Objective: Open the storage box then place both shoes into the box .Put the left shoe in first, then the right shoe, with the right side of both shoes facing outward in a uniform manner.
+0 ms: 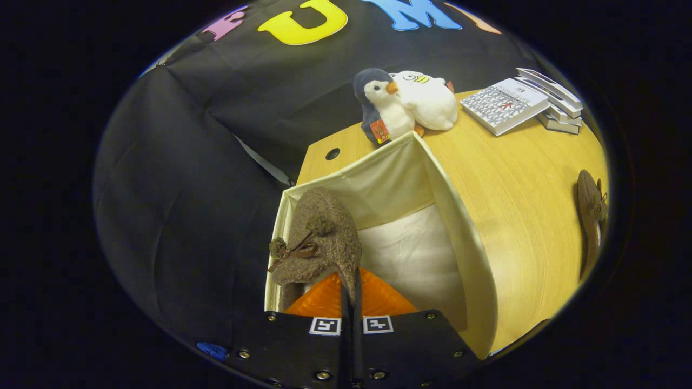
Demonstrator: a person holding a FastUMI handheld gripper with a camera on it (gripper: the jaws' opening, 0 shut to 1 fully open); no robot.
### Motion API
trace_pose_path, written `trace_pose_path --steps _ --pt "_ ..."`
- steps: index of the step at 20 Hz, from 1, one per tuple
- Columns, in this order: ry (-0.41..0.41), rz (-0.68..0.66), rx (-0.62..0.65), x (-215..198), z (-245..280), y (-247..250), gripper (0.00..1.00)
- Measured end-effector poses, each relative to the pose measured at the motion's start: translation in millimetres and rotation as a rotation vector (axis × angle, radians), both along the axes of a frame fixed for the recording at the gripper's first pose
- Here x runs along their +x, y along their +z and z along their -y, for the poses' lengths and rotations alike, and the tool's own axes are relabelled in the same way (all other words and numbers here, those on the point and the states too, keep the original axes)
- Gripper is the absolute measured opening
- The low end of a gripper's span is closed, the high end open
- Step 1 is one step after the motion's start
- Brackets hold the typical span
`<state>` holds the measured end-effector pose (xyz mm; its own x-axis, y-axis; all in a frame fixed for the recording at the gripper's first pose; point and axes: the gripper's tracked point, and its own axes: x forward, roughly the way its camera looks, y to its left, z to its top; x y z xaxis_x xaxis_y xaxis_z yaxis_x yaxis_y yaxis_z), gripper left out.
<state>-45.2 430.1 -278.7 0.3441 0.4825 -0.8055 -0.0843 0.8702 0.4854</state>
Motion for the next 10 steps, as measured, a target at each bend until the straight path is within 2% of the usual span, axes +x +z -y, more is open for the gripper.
trace_pose_path --steps 1,2,6,10 --pt "0.019 0.008 0.013 -1.7 -5.4 -1.2 0.01" --pt "0.037 0.026 0.041 0.1 -9.1 8.0 0.16" --pt "0.069 0.145 0.043 13.4 -4.2 38.0 0.98" --pt "0.053 0.209 0.076 22.0 24.3 73.1 0.97"
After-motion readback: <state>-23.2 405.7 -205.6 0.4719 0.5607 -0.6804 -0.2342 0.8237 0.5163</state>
